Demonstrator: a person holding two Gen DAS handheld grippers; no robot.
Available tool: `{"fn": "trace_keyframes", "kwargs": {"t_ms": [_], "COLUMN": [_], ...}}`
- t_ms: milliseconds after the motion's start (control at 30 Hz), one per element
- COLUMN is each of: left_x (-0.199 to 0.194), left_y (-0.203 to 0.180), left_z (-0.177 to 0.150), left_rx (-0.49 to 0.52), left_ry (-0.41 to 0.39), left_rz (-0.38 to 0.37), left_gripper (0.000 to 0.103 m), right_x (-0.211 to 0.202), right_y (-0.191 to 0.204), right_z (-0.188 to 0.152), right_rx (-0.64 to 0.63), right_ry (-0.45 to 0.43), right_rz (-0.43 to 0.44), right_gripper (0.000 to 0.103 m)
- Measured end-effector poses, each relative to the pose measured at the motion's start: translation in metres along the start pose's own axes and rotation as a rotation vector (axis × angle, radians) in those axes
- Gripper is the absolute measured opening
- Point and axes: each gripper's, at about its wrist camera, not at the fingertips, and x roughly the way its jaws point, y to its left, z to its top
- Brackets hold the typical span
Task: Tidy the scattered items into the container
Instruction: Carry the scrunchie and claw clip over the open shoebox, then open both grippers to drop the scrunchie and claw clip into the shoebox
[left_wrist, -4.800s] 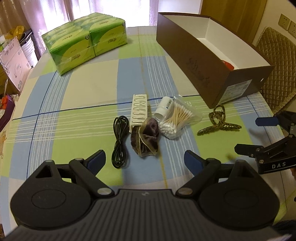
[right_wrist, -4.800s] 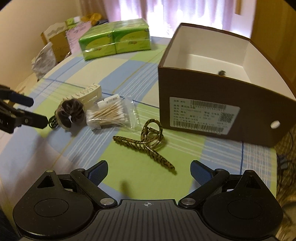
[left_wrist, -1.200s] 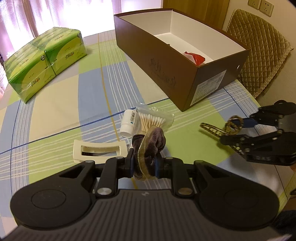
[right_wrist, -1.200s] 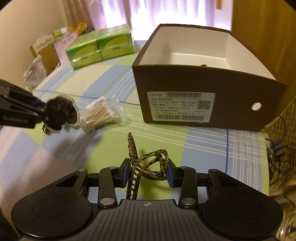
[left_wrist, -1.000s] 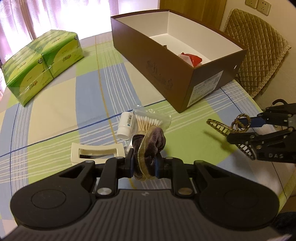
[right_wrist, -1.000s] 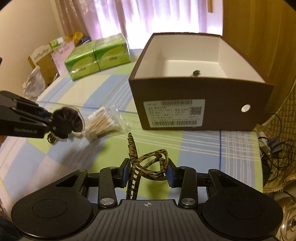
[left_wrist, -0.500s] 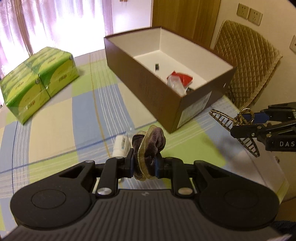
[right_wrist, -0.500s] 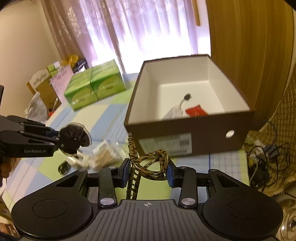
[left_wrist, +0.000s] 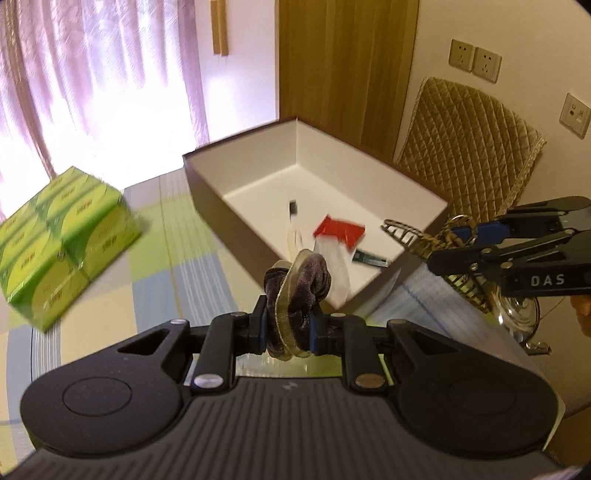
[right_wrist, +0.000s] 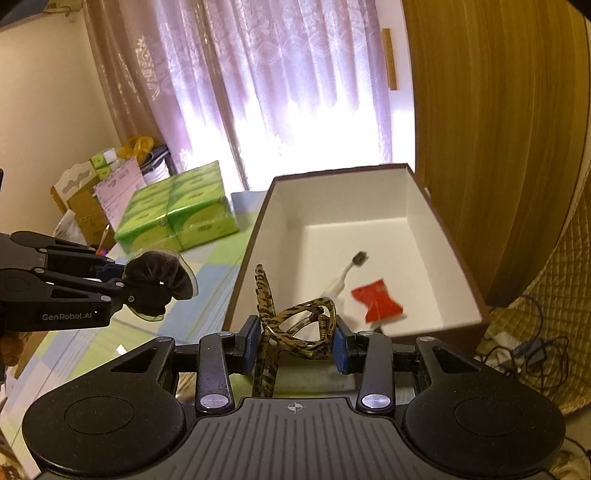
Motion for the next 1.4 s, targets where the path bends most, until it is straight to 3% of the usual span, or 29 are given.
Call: {"fn": "trace_keyframes", "kwargs": {"t_ms": [367, 700, 1000, 1167, 1400], "left_x": [0.040, 0.108, 0.172, 0.207, 0.247], "left_y": [0.000, 0.017, 0.038, 0.048, 0.054], "left_z": [0.063, 0.110, 0.131, 0.134, 0.139], "left_rx": [0.031, -0.003, -0.063, -0.075, -0.082], "left_ry": [-0.038, 0.007, 0.094, 0.164, 0.245], "left_rz": [-0.006, -0.015, -0.022, -0.009, 0.003], "left_gripper": [0.016, 0.016, 0.016, 0.016, 0.016], "right_x": [0.043, 0.098, 0.161, 0.190, 0.217], "right_y": [-0.040, -0.067, -0.081, -0.094, -0.100], "right_z": [0.047, 0.076, 0.092, 0.099, 0.098], "right_rx": [0.057, 0.092, 0.070, 0.162, 0.236], "right_ry": [0.000, 0.047, 0.165, 0.253, 0.299], "right_rz": [-0.057, -0.107, -0.143, -0.194, -0.244], "right_gripper": [0.042, 0.042, 0.042, 0.042, 0.042]}}
